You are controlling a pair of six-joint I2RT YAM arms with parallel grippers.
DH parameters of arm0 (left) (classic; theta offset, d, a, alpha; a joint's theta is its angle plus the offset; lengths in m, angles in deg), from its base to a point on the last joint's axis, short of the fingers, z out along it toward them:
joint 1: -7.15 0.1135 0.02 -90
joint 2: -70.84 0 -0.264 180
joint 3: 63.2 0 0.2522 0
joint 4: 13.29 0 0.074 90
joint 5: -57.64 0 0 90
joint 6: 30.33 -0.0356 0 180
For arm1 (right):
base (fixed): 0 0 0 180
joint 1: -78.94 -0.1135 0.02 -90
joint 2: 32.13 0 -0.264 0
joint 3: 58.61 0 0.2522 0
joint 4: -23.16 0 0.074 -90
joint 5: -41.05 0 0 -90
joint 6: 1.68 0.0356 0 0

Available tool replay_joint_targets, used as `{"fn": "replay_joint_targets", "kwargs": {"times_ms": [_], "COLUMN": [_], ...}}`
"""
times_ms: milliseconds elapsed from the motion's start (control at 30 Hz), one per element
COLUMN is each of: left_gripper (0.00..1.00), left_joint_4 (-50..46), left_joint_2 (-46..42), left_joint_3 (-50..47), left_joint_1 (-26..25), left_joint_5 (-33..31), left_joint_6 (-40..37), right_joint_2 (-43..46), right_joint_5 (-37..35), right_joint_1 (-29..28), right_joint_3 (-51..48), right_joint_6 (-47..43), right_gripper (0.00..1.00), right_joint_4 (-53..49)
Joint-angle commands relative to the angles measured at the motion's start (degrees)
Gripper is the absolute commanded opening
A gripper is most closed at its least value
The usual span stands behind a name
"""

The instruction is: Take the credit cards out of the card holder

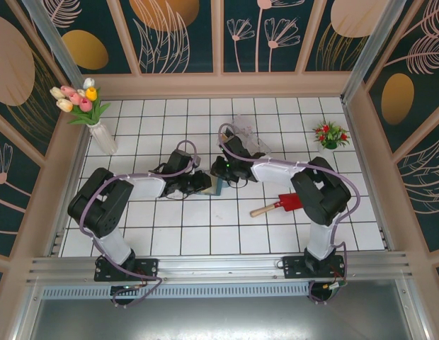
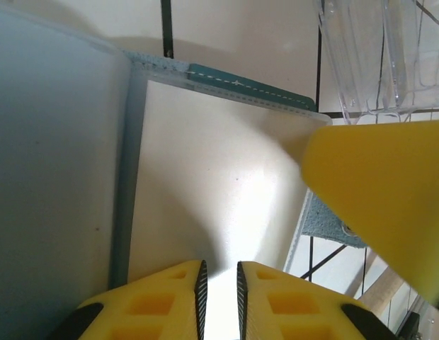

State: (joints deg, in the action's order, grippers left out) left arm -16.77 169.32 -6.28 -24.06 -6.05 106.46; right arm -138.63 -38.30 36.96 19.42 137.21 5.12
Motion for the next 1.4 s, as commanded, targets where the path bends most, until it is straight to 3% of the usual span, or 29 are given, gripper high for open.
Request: {"fn": "replay_joint_targets", "kwargs": {"times_ms": [0, 133, 233, 333, 467, 1000, 1367], "left_gripper": [0.21, 0.25, 0.38, 0.57, 0.67, 0.64, 0.76], "left_joint_4": [-4.0, -13.7, -17.5, -21.2, -21.0, -16.5, -17.3], "left_joint_2": [-4.4, -8.6, -11.0, -11.2, -10.5, -5.2, -4.2], "left_joint_3": [0.6, 4.5, 4.5, 4.4, 3.7, 2.8, 2.8], "left_joint_1": [-0.2, 1.4, 4.3, 6.8, 7.5, 7.5, 7.5], "left_joint_5": [-1.8, -4.9, -7.4, -11.4, -10.8, -3.8, -5.3], "left_joint_6": [0.0, -3.3, -5.2, -6.1, -6.2, -6.8, -8.4], "right_joint_2": [-1.4, -1.6, -1.8, -2.2, -2.6, -3.1, -4.2], "right_joint_5": [0.8, 0.4, 0.5, 0.3, 0.4, 1.3, 1.6], "right_joint_1": [-0.5, -0.6, -0.7, -1.0, -1.0, -1.1, -1.1], "right_joint_3": [1.5, 0.8, 0.6, 1.0, 1.1, 1.4, 1.7], "right_joint_6": [0.7, 0.3, -0.4, -0.8, -0.9, -1.1, -1.5], "right_gripper": [0.17, 0.17, 0.18, 0.18, 0.18, 0.18, 0.18], "right_joint_4": [-1.8, -2.3, -1.8, -2.2, -2.2, -1.9, -2.2]}}
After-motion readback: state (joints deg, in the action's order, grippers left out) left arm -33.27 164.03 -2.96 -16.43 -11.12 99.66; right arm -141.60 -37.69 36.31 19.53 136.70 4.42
